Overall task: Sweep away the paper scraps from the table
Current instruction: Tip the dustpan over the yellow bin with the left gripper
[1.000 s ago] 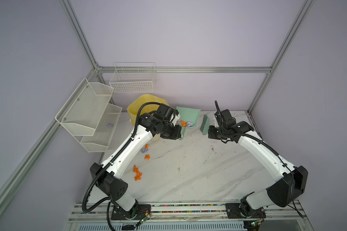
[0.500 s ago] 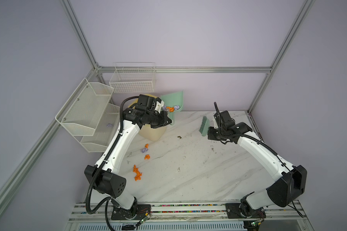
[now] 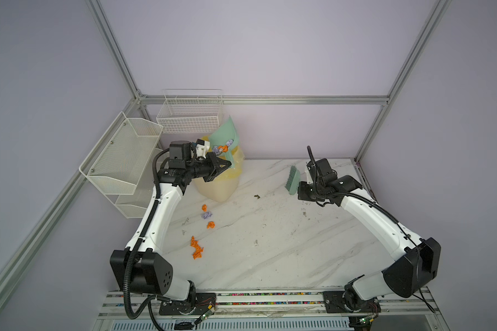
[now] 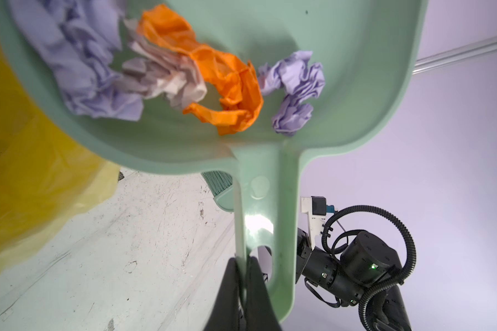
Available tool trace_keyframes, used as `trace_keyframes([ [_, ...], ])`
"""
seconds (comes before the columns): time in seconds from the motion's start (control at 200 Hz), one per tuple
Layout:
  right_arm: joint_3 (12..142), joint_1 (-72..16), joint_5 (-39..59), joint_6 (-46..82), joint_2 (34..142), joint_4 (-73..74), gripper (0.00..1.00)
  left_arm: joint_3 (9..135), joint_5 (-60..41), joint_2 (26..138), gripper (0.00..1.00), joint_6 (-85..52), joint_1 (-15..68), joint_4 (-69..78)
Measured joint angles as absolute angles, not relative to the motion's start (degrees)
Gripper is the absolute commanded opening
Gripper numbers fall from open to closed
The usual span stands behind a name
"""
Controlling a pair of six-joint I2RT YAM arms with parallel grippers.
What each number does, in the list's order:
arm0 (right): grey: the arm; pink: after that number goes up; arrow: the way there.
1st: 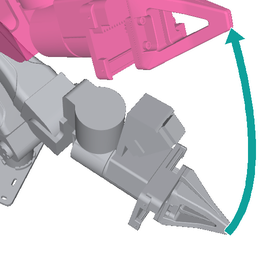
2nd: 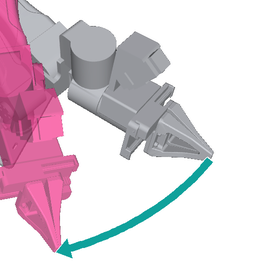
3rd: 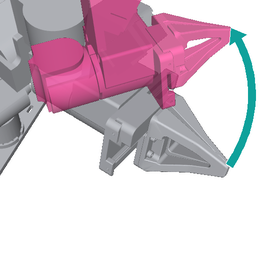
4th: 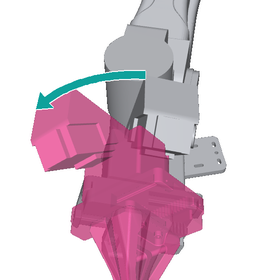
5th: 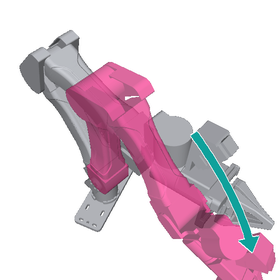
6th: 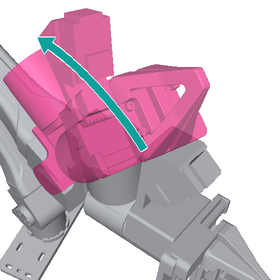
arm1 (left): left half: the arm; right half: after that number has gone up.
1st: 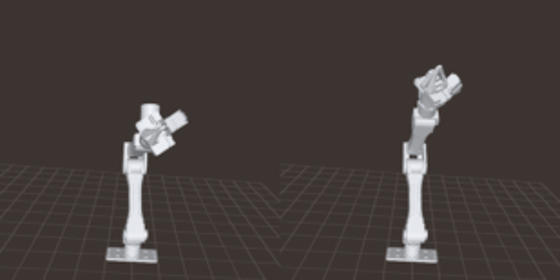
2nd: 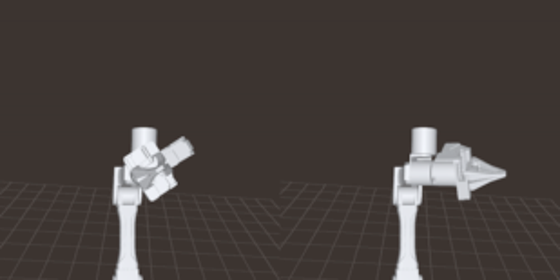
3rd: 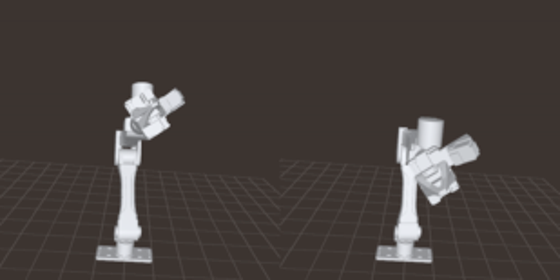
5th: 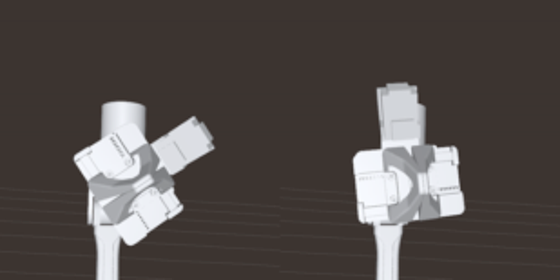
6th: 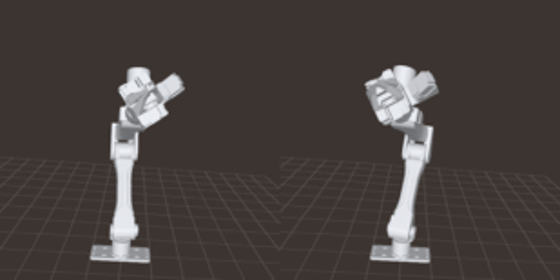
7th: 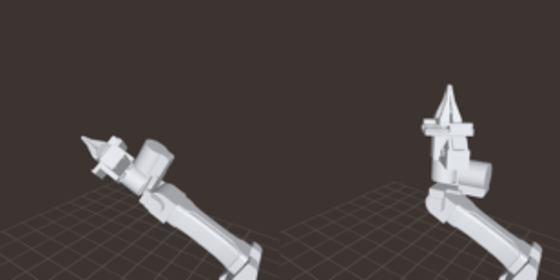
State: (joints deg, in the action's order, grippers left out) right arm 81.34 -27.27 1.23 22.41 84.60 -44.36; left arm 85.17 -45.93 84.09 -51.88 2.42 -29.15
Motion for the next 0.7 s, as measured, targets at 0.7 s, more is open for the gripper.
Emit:
trace_keyframes([
  [0.7, 81.36, -27.27, 1.26, 22.24, 83.44, -44.38, 0.00, 62.46, -56.80, 83.59, 0.00, -97.27, -4.73, 26.68],
])
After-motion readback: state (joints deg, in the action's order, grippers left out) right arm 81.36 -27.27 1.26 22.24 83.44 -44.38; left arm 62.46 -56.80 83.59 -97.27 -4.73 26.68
